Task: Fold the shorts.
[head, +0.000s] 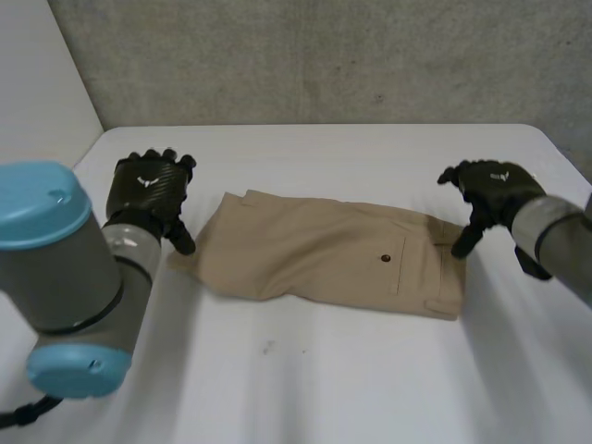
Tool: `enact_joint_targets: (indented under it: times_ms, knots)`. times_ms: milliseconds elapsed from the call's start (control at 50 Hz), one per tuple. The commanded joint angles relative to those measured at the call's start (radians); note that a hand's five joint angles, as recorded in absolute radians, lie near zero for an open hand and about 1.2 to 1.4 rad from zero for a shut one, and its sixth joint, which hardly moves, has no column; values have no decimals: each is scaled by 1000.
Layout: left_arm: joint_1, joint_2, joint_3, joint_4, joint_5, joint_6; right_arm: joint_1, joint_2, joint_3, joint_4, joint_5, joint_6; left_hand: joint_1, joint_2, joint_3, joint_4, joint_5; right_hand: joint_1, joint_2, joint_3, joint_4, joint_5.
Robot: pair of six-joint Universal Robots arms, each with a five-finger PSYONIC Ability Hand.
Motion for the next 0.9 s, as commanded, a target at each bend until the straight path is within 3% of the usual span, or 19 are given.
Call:
enact_joint_targets:
  times_ms: [20, 160, 300, 360, 420, 600, 680, 780, 840, 900]
  knots:
    - [0, 75, -165, 34, 18, -88, 6, -89, 319, -170, 4, -34, -14, -4, -15, -5, -18, 54, 38, 44, 22, 15]
    - [-1, 86, -242, 152, 28, -88, 8, -54, 396, -308, 2, -32, -11, -1, -12, -2, -15, 247, 232, 238, 215, 208]
    - [-1, 85, -250, 160, 28, -88, 10, 62, 380, -359, 4, -36, -11, -1, -12, -2, -15, 365, 349, 356, 333, 326]
    - [-1, 86, -256, 160, 28, -87, 10, 101, 361, -376, 4, -37, -11, -1, -12, -2, -15, 631, 615, 622, 599, 592]
    - [-1, 89, -257, 160, 28, -85, 8, 109, 344, -411, 6, -37, -11, -1, -12, -2, -15, 1177, 1162, 1168, 1145, 1138]
    - [-1, 100, -262, 160, 28, -84, -6, 97, 324, -390, -1, -112, -14, -4, -15, -5, -18, 1189, 1173, 1180, 1157, 1150]
    - [0, 108, -264, 160, 26, -84, -64, 54, 314, -324, -1, -253, -14, -4, -15, -5, -18, 1189, 1173, 1180, 1157, 1150]
    - [0, 114, -268, 160, 25, -82, -158, -4, 269, -222, 5, -536, -14, -4, -15, -5, -18, 1189, 1173, 1180, 1157, 1150]
    - [-1, 114, -268, 162, 25, -82, -159, -4, 223, -204, 12, -637, -14, -4, -15, -5, -18, 1189, 1173, 1180, 1157, 1150]
    - [-1, 115, -268, 162, 25, -82, -80, -3, 159, -201, 10, -712, -17, -7, -18, -8, -21, 1189, 1173, 1180, 1157, 1150]
